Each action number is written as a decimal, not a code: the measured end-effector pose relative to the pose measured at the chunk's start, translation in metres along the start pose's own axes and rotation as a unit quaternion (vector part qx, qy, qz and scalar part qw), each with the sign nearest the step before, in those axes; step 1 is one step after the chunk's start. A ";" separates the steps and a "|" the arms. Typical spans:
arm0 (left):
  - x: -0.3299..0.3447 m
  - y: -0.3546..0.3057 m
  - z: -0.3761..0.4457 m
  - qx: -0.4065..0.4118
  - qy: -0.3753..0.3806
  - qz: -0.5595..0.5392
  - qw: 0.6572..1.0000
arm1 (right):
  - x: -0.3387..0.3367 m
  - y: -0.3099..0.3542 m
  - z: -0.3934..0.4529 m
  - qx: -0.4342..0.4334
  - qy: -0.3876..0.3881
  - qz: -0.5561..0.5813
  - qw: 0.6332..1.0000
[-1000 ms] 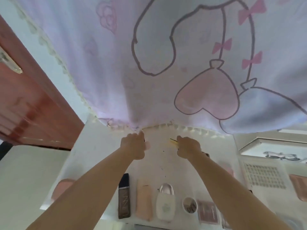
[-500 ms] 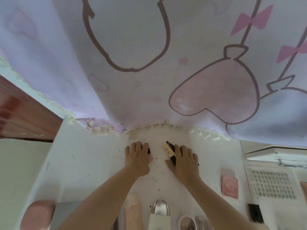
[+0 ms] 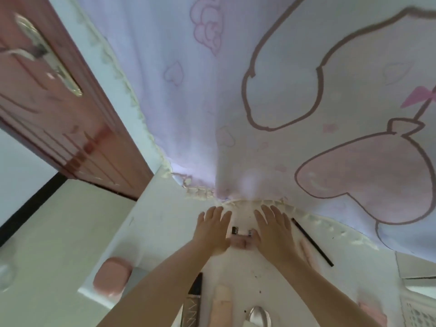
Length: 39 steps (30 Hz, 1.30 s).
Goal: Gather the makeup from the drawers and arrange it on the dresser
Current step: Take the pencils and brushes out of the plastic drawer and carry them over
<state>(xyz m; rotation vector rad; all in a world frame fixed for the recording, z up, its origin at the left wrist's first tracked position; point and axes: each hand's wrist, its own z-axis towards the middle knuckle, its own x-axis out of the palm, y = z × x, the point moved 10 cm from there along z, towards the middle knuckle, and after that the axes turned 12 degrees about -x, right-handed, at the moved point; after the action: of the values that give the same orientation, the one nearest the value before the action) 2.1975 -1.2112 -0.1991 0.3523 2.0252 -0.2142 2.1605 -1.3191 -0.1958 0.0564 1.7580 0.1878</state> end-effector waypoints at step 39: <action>0.465 0.350 -1.122 -0.901 0.008 -0.307 0.306 | 0.188 0.999 -0.734 -0.887 0.069 -0.143 0.434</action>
<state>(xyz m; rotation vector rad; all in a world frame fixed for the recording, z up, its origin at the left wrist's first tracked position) 1.1764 -0.4729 -0.0957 -1.8306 1.0510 1.5618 1.3392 -0.3783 -0.0859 -1.8112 0.8372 1.7058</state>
